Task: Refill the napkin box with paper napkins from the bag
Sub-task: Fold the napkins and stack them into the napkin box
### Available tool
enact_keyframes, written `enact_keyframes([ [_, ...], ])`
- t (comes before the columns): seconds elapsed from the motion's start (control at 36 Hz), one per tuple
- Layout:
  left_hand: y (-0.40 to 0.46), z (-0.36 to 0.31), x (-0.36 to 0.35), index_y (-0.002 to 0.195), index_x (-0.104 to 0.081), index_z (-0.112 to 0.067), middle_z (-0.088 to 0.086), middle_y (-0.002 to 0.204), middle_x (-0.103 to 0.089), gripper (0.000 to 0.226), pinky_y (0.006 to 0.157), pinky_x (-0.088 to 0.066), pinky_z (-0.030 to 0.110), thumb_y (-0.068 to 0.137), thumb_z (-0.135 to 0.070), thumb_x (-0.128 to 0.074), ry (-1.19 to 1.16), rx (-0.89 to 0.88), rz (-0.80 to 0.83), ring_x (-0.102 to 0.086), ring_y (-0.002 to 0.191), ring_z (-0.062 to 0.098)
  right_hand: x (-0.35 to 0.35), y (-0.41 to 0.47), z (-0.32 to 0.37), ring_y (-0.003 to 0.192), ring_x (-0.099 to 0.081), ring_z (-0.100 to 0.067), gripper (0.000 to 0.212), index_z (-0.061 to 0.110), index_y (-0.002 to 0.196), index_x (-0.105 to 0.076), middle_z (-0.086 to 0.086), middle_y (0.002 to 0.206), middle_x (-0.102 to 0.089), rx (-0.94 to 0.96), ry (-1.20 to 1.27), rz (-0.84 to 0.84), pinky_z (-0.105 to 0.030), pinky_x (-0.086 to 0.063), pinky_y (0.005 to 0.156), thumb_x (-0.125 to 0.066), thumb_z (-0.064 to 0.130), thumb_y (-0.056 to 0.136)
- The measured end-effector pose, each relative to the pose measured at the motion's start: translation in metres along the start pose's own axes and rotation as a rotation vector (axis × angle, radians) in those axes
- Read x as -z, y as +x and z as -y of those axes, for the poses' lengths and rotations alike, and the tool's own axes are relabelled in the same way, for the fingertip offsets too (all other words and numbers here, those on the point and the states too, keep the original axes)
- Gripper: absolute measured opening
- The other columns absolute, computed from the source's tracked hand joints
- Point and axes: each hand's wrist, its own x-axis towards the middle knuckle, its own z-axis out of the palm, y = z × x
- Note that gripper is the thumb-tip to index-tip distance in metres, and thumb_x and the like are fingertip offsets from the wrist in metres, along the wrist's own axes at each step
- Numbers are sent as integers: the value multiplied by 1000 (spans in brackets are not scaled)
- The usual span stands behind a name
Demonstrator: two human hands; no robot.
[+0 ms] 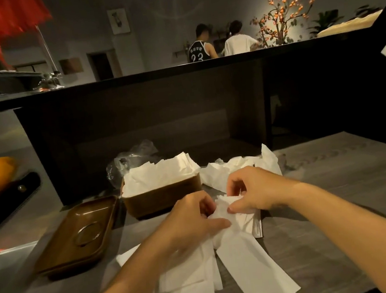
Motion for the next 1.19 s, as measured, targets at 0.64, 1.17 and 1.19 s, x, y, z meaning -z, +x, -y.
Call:
enact_keyframes([
  [0.64,-13,-21,55,102,-75,-34,-9,97,-75,30,84,-59,35,85,-55,-63,-659,-101,86,-71,97,18,25,6,52,99,-72,-13,36,23,116,-69,4,105,-74,338,619,-49,-32,-62,83,-81,19,83],
  [1.17,-14,9,52,134,-54,-22,11,112,-75,62,97,-55,47,90,20,-43,-718,142,229,-72,108,26,-32,28,48,113,-48,9,24,40,92,-66,29,117,-48,364,295,-294,-8,-39,89,-85,33,79],
  [1.19,-15,6,51,134,-53,-22,13,112,-75,63,96,-56,46,89,21,-43,-724,136,250,-71,108,27,-34,27,48,112,-47,12,23,41,92,-66,30,117,-47,358,278,-279,-8,-38,88,-84,33,80],
])
